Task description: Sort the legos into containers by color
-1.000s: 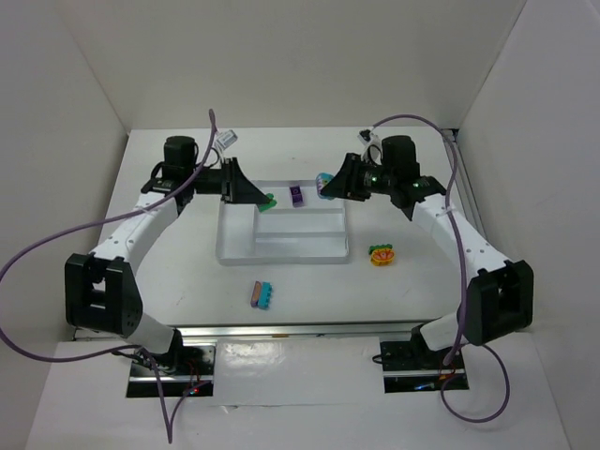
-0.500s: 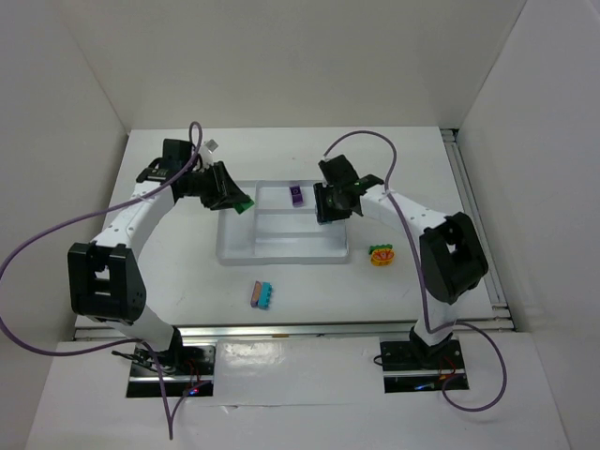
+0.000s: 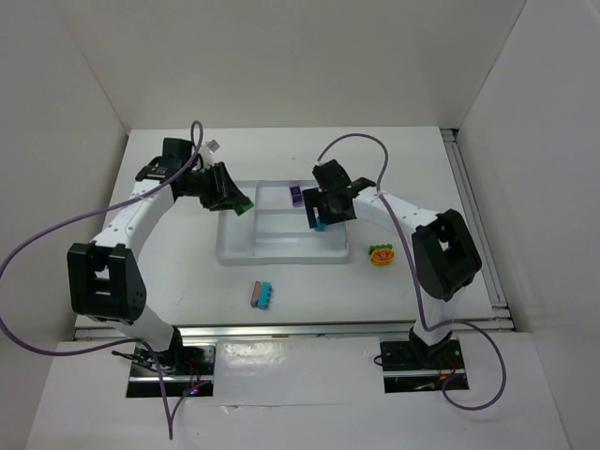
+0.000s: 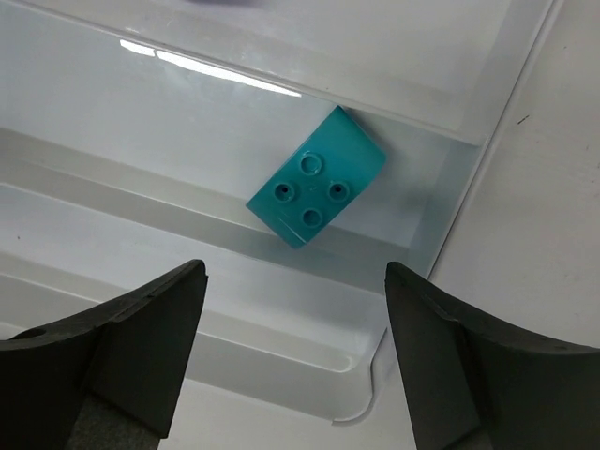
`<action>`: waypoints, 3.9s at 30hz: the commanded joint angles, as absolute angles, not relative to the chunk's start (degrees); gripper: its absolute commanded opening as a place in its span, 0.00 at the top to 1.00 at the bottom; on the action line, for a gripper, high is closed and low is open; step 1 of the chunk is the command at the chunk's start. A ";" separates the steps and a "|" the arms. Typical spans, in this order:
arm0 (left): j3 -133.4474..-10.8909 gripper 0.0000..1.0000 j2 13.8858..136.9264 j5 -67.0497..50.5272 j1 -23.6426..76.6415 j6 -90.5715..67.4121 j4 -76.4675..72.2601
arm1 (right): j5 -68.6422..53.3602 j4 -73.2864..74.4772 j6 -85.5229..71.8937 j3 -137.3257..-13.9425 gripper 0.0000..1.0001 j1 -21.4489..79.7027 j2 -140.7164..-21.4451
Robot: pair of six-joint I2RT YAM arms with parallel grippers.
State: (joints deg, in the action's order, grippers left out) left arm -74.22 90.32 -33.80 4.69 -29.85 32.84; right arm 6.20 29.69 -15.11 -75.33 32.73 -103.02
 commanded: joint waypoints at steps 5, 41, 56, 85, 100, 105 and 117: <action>-78.13 1.00 92.45 -52.53 4.92 -23.74 29.72 | -2.40 27.88 -15.56 -79.37 0.26 32.36 -92.48; -72.07 1.00 92.72 -77.96 10.90 -34.10 4.83 | -57.66 -9.23 -35.60 -69.70 0.52 28.65 -91.67; -71.46 1.00 93.25 -77.96 10.90 -32.26 6.24 | -59.06 -14.50 -40.61 -68.38 0.46 28.65 -91.67; -68.29 0.37 89.91 -78.83 9.23 -33.99 2.57 | -56.07 -14.68 -40.61 -66.01 1.00 27.07 -90.62; -69.35 0.40 91.58 -79.98 9.23 -36.04 0.44 | -58.45 -15.29 -41.22 -66.53 1.00 27.07 -92.20; -69.96 1.00 91.58 -79.46 9.23 -34.99 1.30 | -58.45 -16.35 -42.45 -66.53 1.00 27.07 -92.72; -69.00 1.00 91.06 -75.42 5.98 -30.15 8.61 | -56.69 -14.85 -41.75 -62.59 1.00 23.91 -88.16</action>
State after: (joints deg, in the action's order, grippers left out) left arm -69.01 92.40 -75.79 8.23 -32.97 7.62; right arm -57.45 -13.41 -42.28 -64.14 26.30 -91.98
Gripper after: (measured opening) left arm 0.395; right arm 0.429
